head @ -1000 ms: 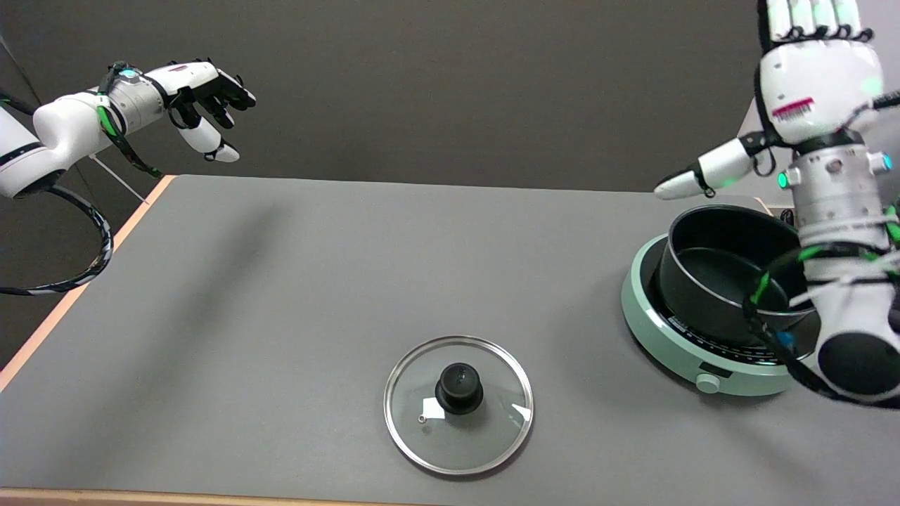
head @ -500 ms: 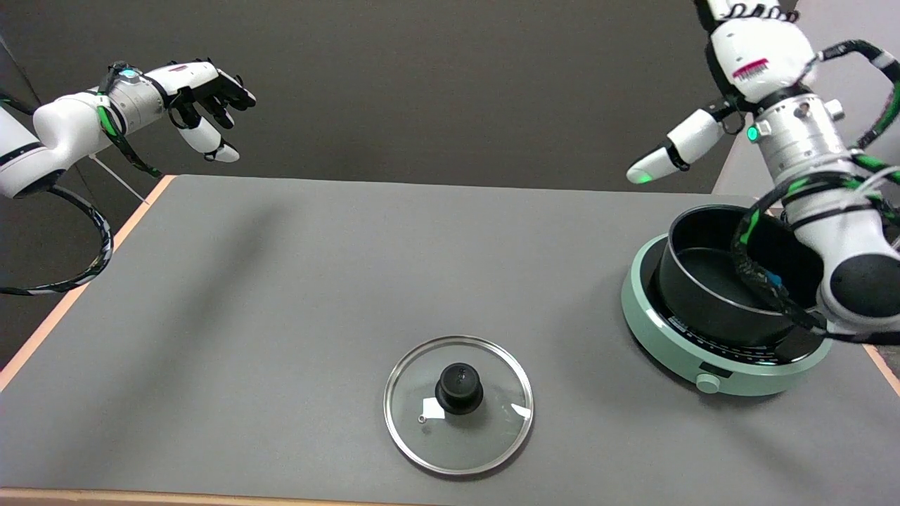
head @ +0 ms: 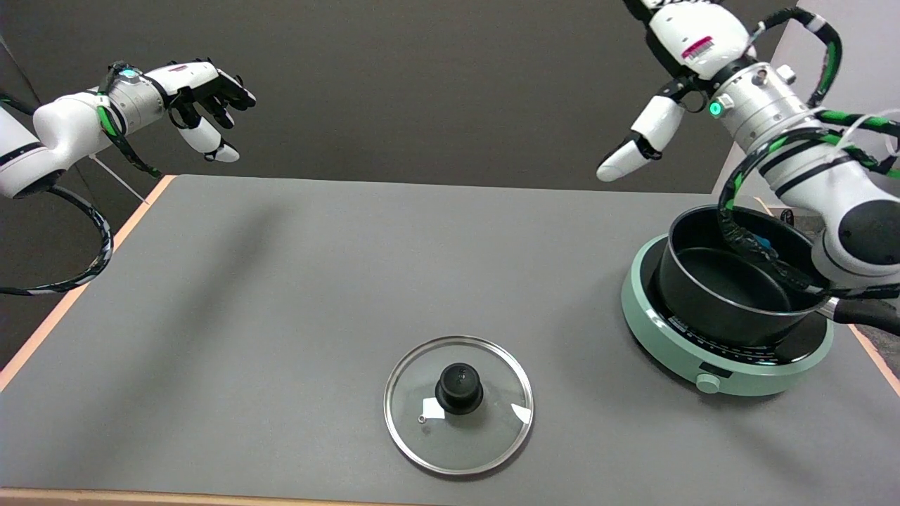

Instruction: Pick up the pot lid.

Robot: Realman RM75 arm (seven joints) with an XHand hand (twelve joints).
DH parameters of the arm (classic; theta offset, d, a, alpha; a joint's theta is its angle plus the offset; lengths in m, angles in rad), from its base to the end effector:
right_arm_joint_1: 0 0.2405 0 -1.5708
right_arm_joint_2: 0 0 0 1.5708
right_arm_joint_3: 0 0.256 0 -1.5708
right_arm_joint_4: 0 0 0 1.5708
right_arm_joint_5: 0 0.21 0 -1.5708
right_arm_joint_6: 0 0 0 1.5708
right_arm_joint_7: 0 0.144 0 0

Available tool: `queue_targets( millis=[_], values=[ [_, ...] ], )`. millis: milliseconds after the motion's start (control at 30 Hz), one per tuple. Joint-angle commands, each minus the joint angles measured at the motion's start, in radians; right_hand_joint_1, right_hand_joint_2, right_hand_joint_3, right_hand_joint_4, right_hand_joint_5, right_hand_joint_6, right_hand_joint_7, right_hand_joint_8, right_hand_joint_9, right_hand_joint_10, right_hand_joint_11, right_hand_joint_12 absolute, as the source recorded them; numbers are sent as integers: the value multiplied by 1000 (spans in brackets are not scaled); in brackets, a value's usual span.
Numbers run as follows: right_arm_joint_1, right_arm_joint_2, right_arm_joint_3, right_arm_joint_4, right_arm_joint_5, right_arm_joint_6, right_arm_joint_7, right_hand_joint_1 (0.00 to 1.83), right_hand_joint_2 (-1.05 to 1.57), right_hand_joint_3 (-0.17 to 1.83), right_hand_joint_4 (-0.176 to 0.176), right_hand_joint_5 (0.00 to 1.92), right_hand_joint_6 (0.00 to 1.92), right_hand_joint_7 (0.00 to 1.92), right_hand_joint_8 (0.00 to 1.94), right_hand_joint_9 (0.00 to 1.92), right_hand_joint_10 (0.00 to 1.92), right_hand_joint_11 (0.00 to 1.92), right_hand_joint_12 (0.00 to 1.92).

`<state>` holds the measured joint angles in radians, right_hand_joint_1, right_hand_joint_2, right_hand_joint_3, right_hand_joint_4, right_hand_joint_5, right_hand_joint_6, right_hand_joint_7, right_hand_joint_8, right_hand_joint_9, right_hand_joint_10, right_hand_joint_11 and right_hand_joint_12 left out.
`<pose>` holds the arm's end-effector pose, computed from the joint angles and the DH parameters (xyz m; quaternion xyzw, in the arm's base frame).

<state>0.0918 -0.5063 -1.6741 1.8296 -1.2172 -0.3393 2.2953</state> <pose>-0.0488 -0.3473 0.4058 0.7037 0.0995 0.1423 0.6890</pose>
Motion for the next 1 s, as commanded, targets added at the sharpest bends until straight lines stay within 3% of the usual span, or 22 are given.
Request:
queue_targets(
  millis=[33, 67, 100, 133, 433, 567, 767, 1000],
  values=[
    [118, 12, -47, 27, 48, 266, -2, 945, -510, 523, -3, 0, 0, 0, 0, 0, 0, 0, 0],
    [117, 12, -46, 30, 50, 274, -2, 949, -511, 523, -4, 0, 0, 0, 0, 0, 0, 0, 0],
    [117, 12, -45, 33, 54, 277, -2, 850, -264, 601, 4, 70, 39, 93, 41, 100, 60, 81, 176],
    [117, 12, -45, 35, 55, 278, -2, 527, 525, 855, 37, 295, 163, 389, 170, 420, 253, 342, 740],
    [147, 6, -112, 35, 146, 261, -2, 605, 583, 854, 35, 409, 185, 520, 185, 525, 308, 380, 834],
    [203, -35, -199, 24, 184, 209, -7, 613, 594, 866, 41, 436, 193, 546, 187, 546, 323, 393, 863],
    [212, -125, -225, 9, 184, 128, -10, 628, 601, 860, 40, 452, 199, 567, 193, 558, 335, 403, 906],
    [244, -165, -245, 10, 184, 135, -57, 643, 612, 845, 17, 474, 209, 582, 200, 567, 359, 409, 967]
  ],
)
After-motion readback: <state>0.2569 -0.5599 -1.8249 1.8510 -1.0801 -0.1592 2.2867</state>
